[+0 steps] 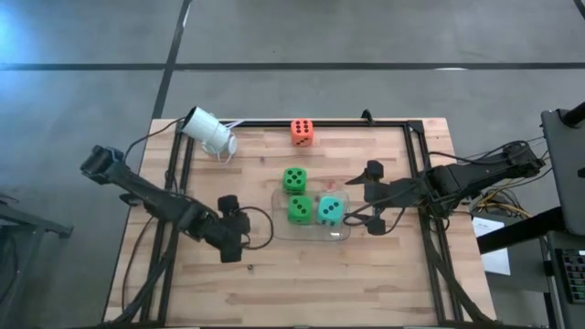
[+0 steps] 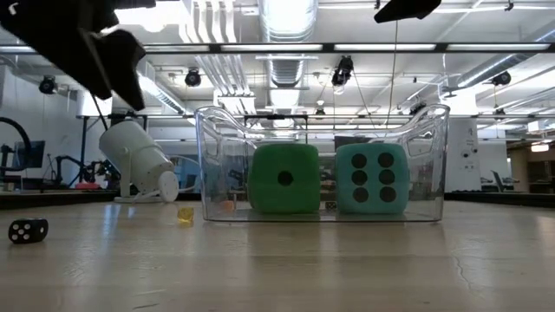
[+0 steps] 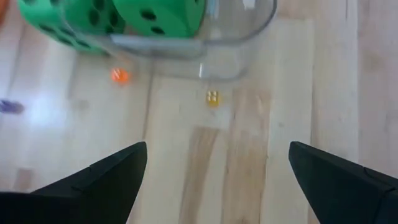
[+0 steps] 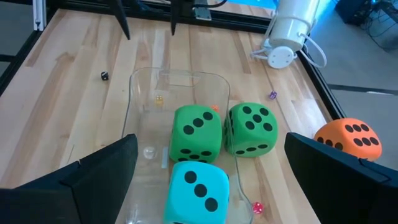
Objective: Pick & Place Dice
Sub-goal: Put the bottom small black die into the transparent bin
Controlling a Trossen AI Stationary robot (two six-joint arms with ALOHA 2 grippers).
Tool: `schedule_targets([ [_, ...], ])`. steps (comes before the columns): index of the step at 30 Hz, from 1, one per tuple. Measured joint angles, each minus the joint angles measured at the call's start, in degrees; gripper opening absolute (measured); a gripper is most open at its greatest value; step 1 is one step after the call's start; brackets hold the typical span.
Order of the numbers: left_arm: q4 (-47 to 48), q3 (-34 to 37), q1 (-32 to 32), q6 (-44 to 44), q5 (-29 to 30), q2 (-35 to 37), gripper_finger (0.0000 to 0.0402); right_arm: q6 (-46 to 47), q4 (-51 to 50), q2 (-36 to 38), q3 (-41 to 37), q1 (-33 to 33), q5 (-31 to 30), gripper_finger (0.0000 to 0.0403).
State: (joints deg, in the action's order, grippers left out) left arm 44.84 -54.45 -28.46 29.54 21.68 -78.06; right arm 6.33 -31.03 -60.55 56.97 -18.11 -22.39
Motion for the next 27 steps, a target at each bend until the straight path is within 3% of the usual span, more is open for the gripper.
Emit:
schedule_targets([
  [5,-2.8,3.2,-1.0,0.7,-3.7,0.0,0.0396,-0.5,0.0,0.0,0.0,0.0,0.0,0.04],
  [11,-18.4,8.3,-2.0,-5.2,-14.5,0.0,0.0396,-0.5,0.0,0.0,0.0,0.0,0.0,0.04],
  [14,-22.1,10.1,-3.1,-5.5,-16.2,-0.1,0.0397,-0.6,0.0,0.0,0.0,0.0,0.0,0.04],
  [21,-20.8,9.1,-4.0,-4.0,-16.2,-3.2,0.0395,-3.0,-0.1,0.0,0.0,0.0,-0.1,0.04],
  [27,-11.7,3.9,-4.3,-3.5,-16.2,-6.5,0.0396,-3.6,-0.1,0.0,0.0,0.0,-0.1,0.04],
])
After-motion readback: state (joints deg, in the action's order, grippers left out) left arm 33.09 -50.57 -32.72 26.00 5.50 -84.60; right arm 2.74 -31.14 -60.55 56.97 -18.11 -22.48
